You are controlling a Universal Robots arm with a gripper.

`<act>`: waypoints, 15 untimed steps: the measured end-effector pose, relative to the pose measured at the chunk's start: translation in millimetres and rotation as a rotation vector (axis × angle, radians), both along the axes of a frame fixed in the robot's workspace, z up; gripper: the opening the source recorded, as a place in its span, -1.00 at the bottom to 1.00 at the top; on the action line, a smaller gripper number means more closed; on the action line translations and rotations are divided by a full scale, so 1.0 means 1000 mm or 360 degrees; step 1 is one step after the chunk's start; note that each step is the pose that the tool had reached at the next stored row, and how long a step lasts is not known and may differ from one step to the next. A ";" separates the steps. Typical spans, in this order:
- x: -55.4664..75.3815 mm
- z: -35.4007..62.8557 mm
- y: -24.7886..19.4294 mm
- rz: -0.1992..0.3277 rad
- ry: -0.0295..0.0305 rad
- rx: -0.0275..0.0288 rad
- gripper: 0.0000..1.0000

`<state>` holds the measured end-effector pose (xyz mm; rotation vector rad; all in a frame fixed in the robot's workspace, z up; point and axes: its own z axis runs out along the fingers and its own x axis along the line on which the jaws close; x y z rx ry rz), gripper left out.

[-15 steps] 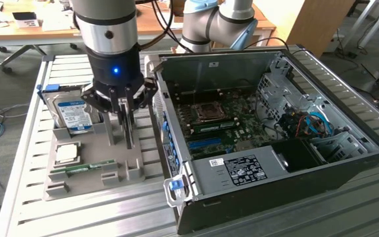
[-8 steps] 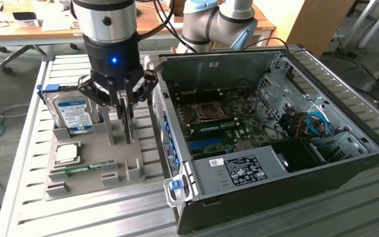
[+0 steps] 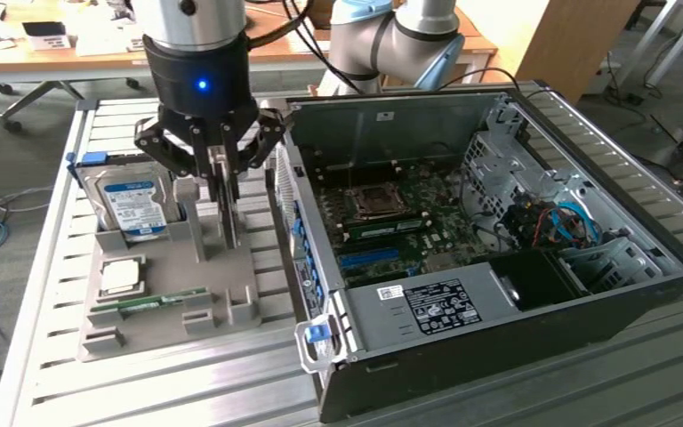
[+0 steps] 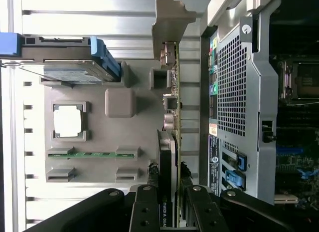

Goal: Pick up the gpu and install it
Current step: 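Pick up the gpu and move the gpu toward the slot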

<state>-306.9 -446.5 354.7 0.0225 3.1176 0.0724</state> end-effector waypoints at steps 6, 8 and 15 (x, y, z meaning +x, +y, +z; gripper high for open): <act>0.000 0.0154 0.0000 0.0000 0.00000 0.00021 -0.46; 0.000 0.0201 0.0000 0.0000 0.00000 0.00026 -0.46; 0.000 0.0326 0.0000 0.0000 0.00001 0.00028 -0.46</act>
